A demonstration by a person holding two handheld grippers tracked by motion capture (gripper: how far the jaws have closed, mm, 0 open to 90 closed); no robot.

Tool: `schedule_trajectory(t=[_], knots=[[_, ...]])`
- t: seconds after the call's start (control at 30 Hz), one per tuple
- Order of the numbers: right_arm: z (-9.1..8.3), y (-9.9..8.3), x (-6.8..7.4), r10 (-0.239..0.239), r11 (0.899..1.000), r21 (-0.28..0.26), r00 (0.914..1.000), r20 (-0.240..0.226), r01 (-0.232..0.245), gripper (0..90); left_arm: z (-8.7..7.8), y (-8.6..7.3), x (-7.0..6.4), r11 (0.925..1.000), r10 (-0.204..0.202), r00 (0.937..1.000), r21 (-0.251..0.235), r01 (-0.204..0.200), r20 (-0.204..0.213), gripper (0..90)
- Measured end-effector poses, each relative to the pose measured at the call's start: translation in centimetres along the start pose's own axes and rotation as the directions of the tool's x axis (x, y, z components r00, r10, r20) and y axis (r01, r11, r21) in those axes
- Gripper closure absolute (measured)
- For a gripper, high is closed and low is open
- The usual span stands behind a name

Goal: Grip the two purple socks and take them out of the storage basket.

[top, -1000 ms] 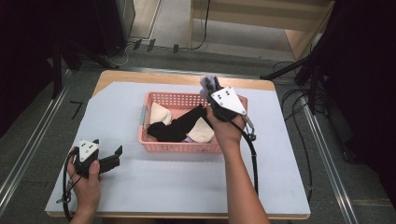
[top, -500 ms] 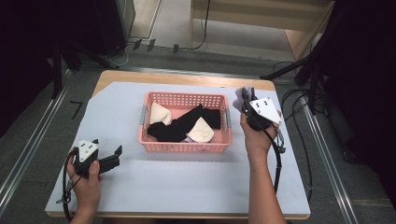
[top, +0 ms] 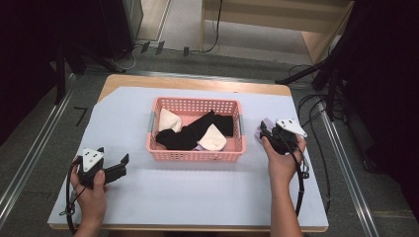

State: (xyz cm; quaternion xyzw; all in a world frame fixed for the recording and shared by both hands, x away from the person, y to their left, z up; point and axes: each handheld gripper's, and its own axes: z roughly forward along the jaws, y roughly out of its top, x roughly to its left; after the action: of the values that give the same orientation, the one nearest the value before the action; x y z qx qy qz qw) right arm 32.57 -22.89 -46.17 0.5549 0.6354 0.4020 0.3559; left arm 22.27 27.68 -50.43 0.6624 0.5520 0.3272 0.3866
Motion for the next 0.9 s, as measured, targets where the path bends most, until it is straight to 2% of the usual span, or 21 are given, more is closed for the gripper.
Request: schedule_trajectory(t=[0.1, 0.13, 0.17, 0.2, 0.23, 0.27, 0.3, 0.33, 0.37, 0.4, 0.43, 0.47, 0.5, 0.53, 0.6, 0.63, 0.67, 0.77, 0.8, 0.87, 0.9], knots=[[-0.8, 0.2, 0.1, 0.027, 1.000, -0.004, 0.9996, -0.008, -0.027, 47.7, 0.0, 0.0, 0.0, 1.0000, -0.001, 1.0000, 0.002, 0.001, -0.002, 13.7], [-1.6, 0.6, 0.4, 0.043, 0.999, -0.017, 0.9986, -0.032, -0.044, 51.9, 0.0, 0.0, -0.1, 1.0000, -0.002, 1.0000, 0.001, 0.002, -0.003, 13.7], [-1.6, 0.6, 0.4, 0.043, 0.999, -0.017, 0.9986, -0.032, -0.044, 51.9, 0.0, 0.0, 0.0, 1.0000, -0.001, 1.0000, 0.005, 0.001, -0.004, 13.7], [-1.9, 0.8, 0.8, 0.056, 0.998, -0.024, 0.9969, -0.055, -0.057, 52.6, 0.0, 0.0, -0.1, 1.0000, -0.002, 1.0000, 0.003, 0.002, -0.004, 13.7], [-2.1, 1.2, 1.6, 0.048, 0.998, -0.030, 0.9932, -0.106, -0.052, 54.2, 0.0, 0.0, 0.0, 1.0000, 0.001, 1.0000, 0.003, -0.001, -0.003, 13.7], [-2.1, 1.2, 1.6, 0.048, 0.998, -0.030, 0.9932, -0.106, -0.052, 54.2, 0.0, 0.0, 0.0, 1.0000, 0.001, 1.0000, 0.003, -0.001, -0.003, 13.7], [-2.1, 1.3, 2.2, 0.040, 0.999, -0.025, 0.9920, -0.120, -0.043, 54.9, 0.0, 0.0, 0.0, 1.0000, 0.001, 1.0000, 0.007, -0.001, -0.003, 13.7], [-1.8, 1.4, 3.5, 0.007, 1.000, -0.003, 0.9896, -0.144, -0.008, 54.9, 0.0, 0.0, 0.0, 1.0000, 0.000, 1.0000, 0.002, 0.000, -0.002, 13.7], [-1.8, 1.4, 3.5, 0.007, 1.000, -0.003, 0.9896, -0.144, -0.008, 54.9, 0.0, 0.0, 0.0, 1.0000, 0.000, 1.0000, 0.002, 0.000, -0.002, 13.7], [-1.6, 1.4, 4.1, -0.005, 1.000, 0.002, 0.9878, -0.155, 0.006, 54.1, 0.0, 0.0, 0.0, 1.0000, 0.000, 1.0000, -0.001, 0.000, -0.001, 13.7], [-1.1, 1.5, 5.5, -0.041, 0.999, 0.014, 0.9827, -0.180, 0.044, 53.8, 0.0, 0.0, 0.0, 1.0000, 0.000, 1.0000, 0.000, 0.000, 0.000, 13.8], [-0.9, 1.5, 6.1, -0.056, 0.998, 0.024, 0.9778, -0.202, 0.062, 53.6, 0.0, 0.0, 0.0, 1.0000, 0.000, 1.0000, 0.001, 0.000, 0.000, 13.7], [-0.9, 1.5, 6.1, -0.056, 0.998, 0.024, 0.9778, -0.202, 0.062, 53.6, 0.0, 0.0, 0.0, 1.0000, 0.000, 1.0000, 0.001, 0.000, 0.000, 13.7], [-0.6, 1.5, 6.8, -0.067, 0.997, 0.032, 0.9720, -0.225, 0.076, 53.3, 0.0, 0.0, 0.0, 1.0000, 0.000, 1.0000, 0.001, 0.000, 0.001, 13.7], [0.0, 1.4, 8.0, -0.105, 0.991, 0.059, 0.9634, -0.247, 0.123, 52.7, 0.0, 0.0, 0.0, 1.0000, 0.000, 1.0000, 0.002, 0.000, 0.002, 13.8], [0.6, 1.4, 9.3, -0.143, 0.981, 0.094, 0.9571, -0.252, 0.171, 51.6, 0.0, 0.0, 0.0, 1.0000, 0.000, 1.0000, 0.002, 0.000, 0.002, 13.8], [0.6, 1.4, 9.3, -0.143, 0.981, 0.094, 0.9571, -0.252, 0.171, 51.6, 0.0, 0.0, 0.0, 1.0000, 0.000, 1.0000, 0.002, 0.000, 0.003, 13.8], [1.4, 1.4, 10.5, -0.135, 0.973, 0.140, 0.9449, -0.298, 0.184, 54.8, 0.0, 0.0, 0.1, 1.0000, -0.001, 1.0000, 0.003, 0.001, 0.002, 13.8], [1.6, 1.4, 10.8, -0.128, 0.971, 0.157, 0.9435, -0.306, 0.182, 56.0, 0.0, 0.0, 0.1, 1.0000, -0.002, 1.0000, 0.002, 0.002, 0.001, 13.7], [2.1, 1.3, 11.5, -0.133, 0.958, 0.204, 0.9396, -0.315, 0.204, 56.7, 0.0, 0.0, 0.1, 1.0000, -0.002, 1.0000, 0.003, 0.002, 0.001, 13.7], [2.4, 1.3, 11.8, -0.143, 0.948, 0.230, 0.9380, -0.316, 0.222, 57.0, 0.0, 0.0, 0.1, 1.0000, -0.003, 1.0000, 0.003, 0.003, 0.001, 13.7]])
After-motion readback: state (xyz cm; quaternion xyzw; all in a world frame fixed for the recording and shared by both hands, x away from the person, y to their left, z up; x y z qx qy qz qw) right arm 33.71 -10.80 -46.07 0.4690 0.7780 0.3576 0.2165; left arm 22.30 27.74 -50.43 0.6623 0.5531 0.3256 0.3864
